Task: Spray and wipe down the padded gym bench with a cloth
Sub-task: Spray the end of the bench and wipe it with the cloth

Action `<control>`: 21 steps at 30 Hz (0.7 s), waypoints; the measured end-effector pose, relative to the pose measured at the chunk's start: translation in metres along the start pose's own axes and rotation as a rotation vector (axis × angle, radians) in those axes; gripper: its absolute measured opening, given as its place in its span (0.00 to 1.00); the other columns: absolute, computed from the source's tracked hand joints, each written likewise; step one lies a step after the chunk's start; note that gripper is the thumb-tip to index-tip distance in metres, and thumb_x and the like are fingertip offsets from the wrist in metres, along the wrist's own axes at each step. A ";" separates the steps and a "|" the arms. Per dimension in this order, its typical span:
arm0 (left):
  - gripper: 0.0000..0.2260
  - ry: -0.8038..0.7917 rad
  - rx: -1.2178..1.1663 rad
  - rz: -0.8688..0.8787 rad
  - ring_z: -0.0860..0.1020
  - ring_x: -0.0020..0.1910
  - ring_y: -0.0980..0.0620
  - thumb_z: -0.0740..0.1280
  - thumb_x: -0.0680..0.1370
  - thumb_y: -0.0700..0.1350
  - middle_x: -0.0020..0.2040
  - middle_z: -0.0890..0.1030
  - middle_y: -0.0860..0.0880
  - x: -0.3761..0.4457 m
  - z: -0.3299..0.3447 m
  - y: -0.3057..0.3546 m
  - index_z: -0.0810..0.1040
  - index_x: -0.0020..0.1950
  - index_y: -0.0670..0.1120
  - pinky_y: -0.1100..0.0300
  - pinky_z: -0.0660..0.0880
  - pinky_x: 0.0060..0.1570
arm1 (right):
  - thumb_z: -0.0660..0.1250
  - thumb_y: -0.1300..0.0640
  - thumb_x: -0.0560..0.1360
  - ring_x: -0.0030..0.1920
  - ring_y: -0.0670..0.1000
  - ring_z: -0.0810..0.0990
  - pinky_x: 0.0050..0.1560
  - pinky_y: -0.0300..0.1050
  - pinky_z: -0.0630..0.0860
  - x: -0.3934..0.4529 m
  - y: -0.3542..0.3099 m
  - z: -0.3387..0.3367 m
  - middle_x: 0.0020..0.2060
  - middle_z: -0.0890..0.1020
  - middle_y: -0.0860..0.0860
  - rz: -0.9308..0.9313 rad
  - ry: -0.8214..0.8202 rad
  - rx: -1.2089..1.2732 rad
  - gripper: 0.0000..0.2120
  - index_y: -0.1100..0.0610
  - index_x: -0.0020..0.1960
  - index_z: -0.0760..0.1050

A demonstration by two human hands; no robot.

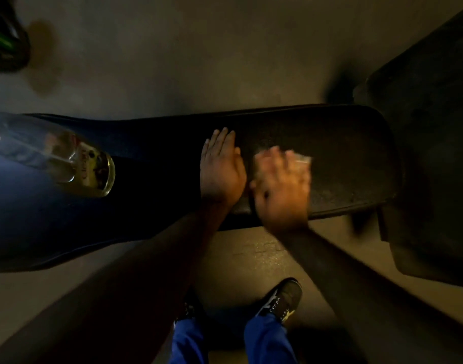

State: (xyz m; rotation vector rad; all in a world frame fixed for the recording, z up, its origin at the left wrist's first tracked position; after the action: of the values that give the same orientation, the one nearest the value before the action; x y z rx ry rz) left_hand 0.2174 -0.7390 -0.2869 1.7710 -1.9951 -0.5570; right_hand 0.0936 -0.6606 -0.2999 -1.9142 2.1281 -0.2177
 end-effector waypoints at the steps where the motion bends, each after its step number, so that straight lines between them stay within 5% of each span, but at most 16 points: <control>1: 0.22 -0.009 -0.030 -0.011 0.69 0.72 0.43 0.53 0.80 0.47 0.69 0.74 0.40 -0.001 -0.006 -0.003 0.73 0.69 0.39 0.50 0.60 0.73 | 0.56 0.42 0.81 0.81 0.58 0.53 0.78 0.68 0.50 -0.013 -0.021 0.010 0.81 0.60 0.51 -0.214 -0.086 -0.004 0.28 0.48 0.80 0.60; 3: 0.21 0.022 -0.007 0.006 0.73 0.68 0.42 0.55 0.79 0.46 0.67 0.76 0.39 -0.010 -0.025 -0.014 0.74 0.68 0.39 0.49 0.65 0.70 | 0.56 0.42 0.79 0.81 0.57 0.55 0.78 0.68 0.52 -0.015 -0.016 0.008 0.80 0.61 0.51 -0.499 -0.179 -0.047 0.29 0.46 0.79 0.61; 4: 0.20 0.035 0.020 0.027 0.73 0.67 0.41 0.56 0.79 0.46 0.66 0.76 0.39 -0.019 -0.036 -0.021 0.74 0.67 0.39 0.47 0.67 0.69 | 0.56 0.42 0.78 0.81 0.57 0.56 0.77 0.68 0.54 -0.004 -0.002 0.002 0.80 0.62 0.51 -0.462 -0.155 -0.057 0.29 0.46 0.79 0.61; 7: 0.20 -0.019 0.157 0.014 0.67 0.72 0.43 0.59 0.80 0.47 0.71 0.71 0.41 -0.049 -0.051 -0.052 0.71 0.71 0.43 0.45 0.64 0.71 | 0.56 0.43 0.78 0.80 0.60 0.58 0.76 0.69 0.54 0.015 0.022 -0.007 0.80 0.63 0.53 0.145 0.057 -0.043 0.30 0.48 0.80 0.61; 8: 0.21 -0.008 0.200 0.006 0.65 0.73 0.43 0.59 0.80 0.49 0.73 0.70 0.42 -0.055 -0.055 -0.062 0.70 0.72 0.43 0.45 0.62 0.72 | 0.56 0.43 0.78 0.80 0.61 0.58 0.77 0.70 0.53 0.005 0.000 -0.002 0.79 0.63 0.55 0.220 0.092 -0.029 0.31 0.50 0.80 0.61; 11: 0.24 0.041 0.297 -0.001 0.60 0.76 0.42 0.57 0.81 0.53 0.75 0.65 0.40 -0.056 -0.059 -0.087 0.66 0.74 0.42 0.45 0.59 0.73 | 0.60 0.44 0.78 0.79 0.62 0.59 0.75 0.72 0.55 -0.032 -0.090 0.024 0.80 0.63 0.55 -0.351 -0.036 0.017 0.32 0.51 0.80 0.61; 13: 0.25 0.043 0.337 0.047 0.59 0.77 0.41 0.57 0.82 0.54 0.76 0.64 0.39 -0.056 -0.058 -0.094 0.65 0.75 0.41 0.45 0.58 0.74 | 0.61 0.44 0.79 0.79 0.61 0.60 0.76 0.71 0.55 -0.019 -0.080 0.019 0.79 0.64 0.55 -0.572 -0.060 -0.020 0.31 0.49 0.79 0.62; 17: 0.25 0.034 0.327 0.064 0.60 0.76 0.40 0.58 0.81 0.51 0.75 0.64 0.37 -0.052 -0.054 -0.095 0.65 0.75 0.39 0.47 0.55 0.75 | 0.56 0.43 0.78 0.81 0.59 0.54 0.78 0.69 0.48 0.057 -0.045 0.011 0.81 0.60 0.53 0.130 -0.003 0.008 0.31 0.47 0.80 0.59; 18: 0.24 0.042 0.299 0.079 0.62 0.75 0.39 0.58 0.81 0.50 0.75 0.65 0.37 -0.051 -0.056 -0.094 0.67 0.74 0.38 0.47 0.55 0.75 | 0.55 0.43 0.78 0.81 0.59 0.53 0.78 0.69 0.48 0.061 -0.066 0.012 0.81 0.59 0.52 0.103 -0.014 -0.002 0.31 0.46 0.80 0.58; 21: 0.23 0.087 0.220 0.150 0.65 0.74 0.38 0.58 0.81 0.47 0.73 0.67 0.35 -0.054 -0.070 -0.102 0.67 0.73 0.36 0.47 0.59 0.74 | 0.53 0.42 0.78 0.81 0.57 0.54 0.78 0.67 0.50 0.060 -0.114 0.026 0.81 0.59 0.49 -0.477 -0.246 -0.020 0.30 0.43 0.80 0.57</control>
State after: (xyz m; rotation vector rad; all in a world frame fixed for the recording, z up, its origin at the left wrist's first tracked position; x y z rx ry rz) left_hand 0.3458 -0.6988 -0.2865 1.7149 -2.1742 -0.2165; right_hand 0.2040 -0.7317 -0.2982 -2.2995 1.5043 -0.0465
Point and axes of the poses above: each hand's wrist, its own x-axis towards the middle knuckle, its own z-axis out of the palm, y = z × x, the point moved 7 cm from there along x, towards the middle knuckle
